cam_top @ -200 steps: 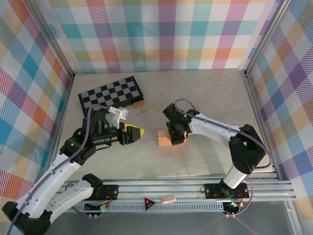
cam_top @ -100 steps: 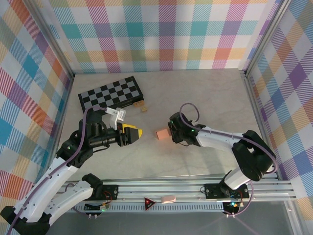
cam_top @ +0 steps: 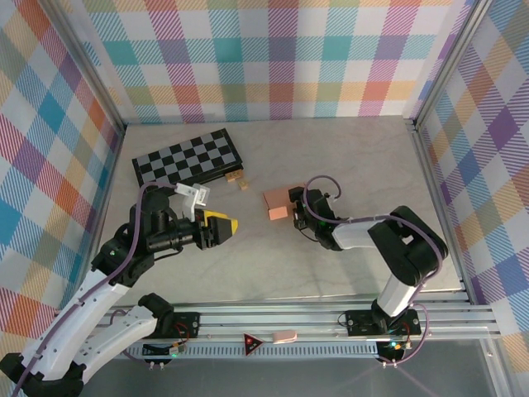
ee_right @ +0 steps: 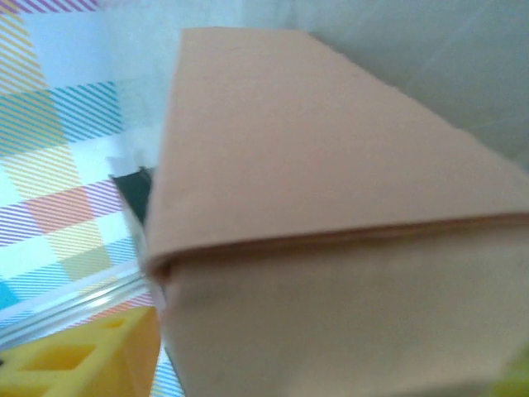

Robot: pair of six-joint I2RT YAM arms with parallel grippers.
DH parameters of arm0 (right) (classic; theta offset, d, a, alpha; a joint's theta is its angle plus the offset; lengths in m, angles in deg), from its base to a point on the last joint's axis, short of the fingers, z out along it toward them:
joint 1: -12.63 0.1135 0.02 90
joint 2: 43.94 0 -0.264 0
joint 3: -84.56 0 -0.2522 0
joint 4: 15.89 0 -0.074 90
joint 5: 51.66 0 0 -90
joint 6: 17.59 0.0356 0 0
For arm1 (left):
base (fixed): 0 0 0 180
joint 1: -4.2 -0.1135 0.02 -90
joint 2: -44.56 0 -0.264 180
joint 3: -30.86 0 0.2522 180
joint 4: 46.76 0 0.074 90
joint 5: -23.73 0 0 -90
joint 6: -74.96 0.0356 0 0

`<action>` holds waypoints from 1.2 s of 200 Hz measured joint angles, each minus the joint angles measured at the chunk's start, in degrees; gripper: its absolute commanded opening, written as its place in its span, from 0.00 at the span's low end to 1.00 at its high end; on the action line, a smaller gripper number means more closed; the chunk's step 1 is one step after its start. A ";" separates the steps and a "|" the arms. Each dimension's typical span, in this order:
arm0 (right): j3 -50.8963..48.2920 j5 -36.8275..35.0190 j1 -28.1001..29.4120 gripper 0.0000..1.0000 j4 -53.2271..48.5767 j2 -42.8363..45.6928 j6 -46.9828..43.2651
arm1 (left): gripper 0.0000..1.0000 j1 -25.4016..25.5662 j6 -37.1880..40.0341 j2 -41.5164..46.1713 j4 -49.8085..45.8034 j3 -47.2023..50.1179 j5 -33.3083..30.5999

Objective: Fold the paper box

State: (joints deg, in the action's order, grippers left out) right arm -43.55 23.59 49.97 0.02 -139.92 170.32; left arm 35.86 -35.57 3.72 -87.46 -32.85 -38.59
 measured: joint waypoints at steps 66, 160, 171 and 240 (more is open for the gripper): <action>19.34 -0.28 0.15 0.99 -48.15 11.13 0.79 | 0.54 0.02 -1.29 0.63 0.09 0.00 -3.13; 17.62 -5.05 -9.92 0.99 -67.93 43.52 -45.07 | 1.00 0.00 -0.55 4.20 -3.63 -0.11 -22.82; 18.45 -10.12 -10.19 0.99 -70.60 45.44 -49.07 | 1.00 0.00 -0.13 4.35 -3.65 -0.11 -25.46; -14.12 -22.32 -11.15 0.99 -47.28 63.71 -87.41 | 1.00 -0.33 -0.13 -2.36 -4.48 4.94 -61.72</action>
State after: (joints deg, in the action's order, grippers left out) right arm -57.67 1.28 38.83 -47.26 -76.21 82.91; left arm 35.53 -35.71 1.36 -91.94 -27.91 -100.32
